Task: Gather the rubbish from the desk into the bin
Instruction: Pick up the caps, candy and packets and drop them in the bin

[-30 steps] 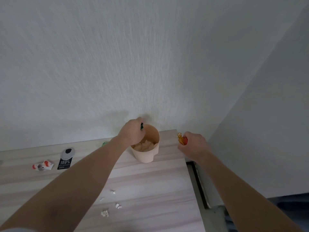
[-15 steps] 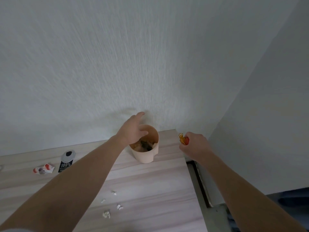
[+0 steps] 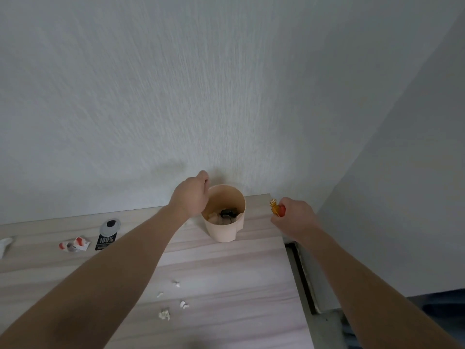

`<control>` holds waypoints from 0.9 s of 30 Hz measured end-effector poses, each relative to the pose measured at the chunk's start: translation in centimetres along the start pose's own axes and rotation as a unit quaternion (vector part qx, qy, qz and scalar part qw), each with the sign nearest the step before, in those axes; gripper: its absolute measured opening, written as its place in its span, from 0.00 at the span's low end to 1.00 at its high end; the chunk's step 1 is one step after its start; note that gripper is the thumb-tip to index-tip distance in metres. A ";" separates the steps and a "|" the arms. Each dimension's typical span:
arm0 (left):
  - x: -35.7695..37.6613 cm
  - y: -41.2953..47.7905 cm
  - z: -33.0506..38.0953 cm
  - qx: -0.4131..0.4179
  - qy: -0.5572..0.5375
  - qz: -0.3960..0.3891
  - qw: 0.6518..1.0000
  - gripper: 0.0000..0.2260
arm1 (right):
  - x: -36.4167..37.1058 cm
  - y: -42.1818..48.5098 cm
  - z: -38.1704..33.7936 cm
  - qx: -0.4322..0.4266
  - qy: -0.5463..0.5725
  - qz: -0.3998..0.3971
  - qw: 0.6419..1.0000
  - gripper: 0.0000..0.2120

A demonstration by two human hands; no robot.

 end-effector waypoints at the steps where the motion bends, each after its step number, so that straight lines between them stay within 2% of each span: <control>1: 0.0 -0.2 -0.3 -0.004 -0.009 0.001 1.000 0.06 | 0.1 0.1 -0.1 0.000 -0.003 -0.001 1.000 0.05; 4: -0.5 -1.1 -1.3 0.010 -0.013 0.010 1.000 0.19 | 0.3 0.5 -0.9 -0.003 -0.021 -0.004 1.000 0.05; 9: -1.8 -2.4 -4.2 -0.018 0.063 -0.014 0.998 0.27 | 0.9 1.6 -3.3 -0.032 -0.047 -0.008 0.998 0.05; 14: -3.0 -3.8 -7.8 -0.039 0.074 -0.014 0.996 0.27 | 1.8 3.4 -6.3 -0.069 -0.089 -0.002 0.994 0.10; 19: -4.4 -5.2 -10.7 -0.056 0.066 0.001 0.996 0.26 | 2.8 5.4 -9.5 -0.097 -0.149 -0.018 0.984 0.07; 27: -6.0 -6.0 -14.1 -0.063 0.047 0.024 0.997 0.25 | 5.2 7.5 -12.9 -0.118 -0.206 -0.048 0.970 0.08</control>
Point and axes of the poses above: each hand's wrist, its own y-axis towards the middle knuckle, its own x-axis out of the palm, z = x × y, the point moved 2 cm from there along y, towards the middle knuckle, and after that the axes turned 5 degrees about -x, right-handed, at the moved point
